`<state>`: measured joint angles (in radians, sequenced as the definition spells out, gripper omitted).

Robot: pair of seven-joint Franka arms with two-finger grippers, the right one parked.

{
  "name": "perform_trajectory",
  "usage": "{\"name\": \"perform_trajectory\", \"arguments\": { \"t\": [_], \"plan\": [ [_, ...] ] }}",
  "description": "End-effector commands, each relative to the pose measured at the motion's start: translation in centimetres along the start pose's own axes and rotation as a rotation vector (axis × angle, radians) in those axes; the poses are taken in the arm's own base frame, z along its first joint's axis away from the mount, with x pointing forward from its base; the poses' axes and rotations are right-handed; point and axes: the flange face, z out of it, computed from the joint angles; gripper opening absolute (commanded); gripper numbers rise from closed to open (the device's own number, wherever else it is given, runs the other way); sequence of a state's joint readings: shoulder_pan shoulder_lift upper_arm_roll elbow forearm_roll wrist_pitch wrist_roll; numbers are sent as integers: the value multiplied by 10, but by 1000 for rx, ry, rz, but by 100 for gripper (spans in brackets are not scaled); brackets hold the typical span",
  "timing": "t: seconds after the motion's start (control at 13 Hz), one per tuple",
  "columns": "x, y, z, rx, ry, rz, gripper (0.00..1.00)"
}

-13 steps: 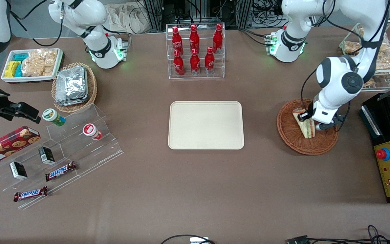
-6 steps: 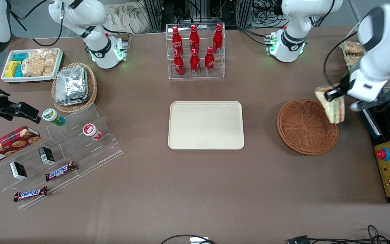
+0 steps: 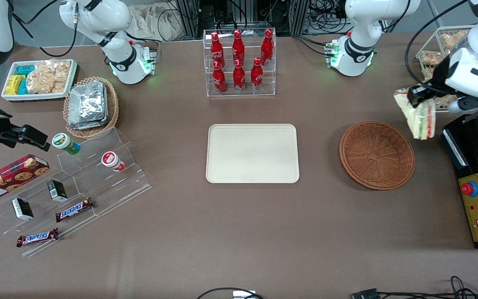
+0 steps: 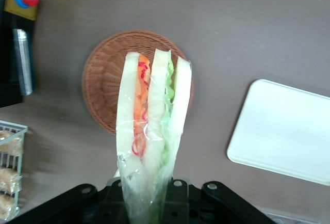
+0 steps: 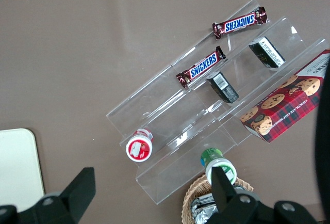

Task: Place sandwich from basket to tray
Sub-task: 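Carry the held sandwich over the cream tray and lower it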

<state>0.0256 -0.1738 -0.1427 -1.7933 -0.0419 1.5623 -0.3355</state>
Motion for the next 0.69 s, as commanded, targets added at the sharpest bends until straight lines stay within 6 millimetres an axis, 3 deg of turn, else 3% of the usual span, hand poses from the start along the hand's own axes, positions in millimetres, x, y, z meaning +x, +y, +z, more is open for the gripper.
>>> {"name": "perform_trajectory", "arguments": {
  "t": [0.0,0.15,0.31,0.46,0.62],
  "plan": [
    [0,40,-8,-15,-3,57,3],
    [-1,85,-2,-43,-22,47,3],
    [-9,151,18,-33,-52,39,3],
    [-16,212,46,-33,-20,45,3],
    [-21,253,86,-35,-45,86,3]
  ]
}}
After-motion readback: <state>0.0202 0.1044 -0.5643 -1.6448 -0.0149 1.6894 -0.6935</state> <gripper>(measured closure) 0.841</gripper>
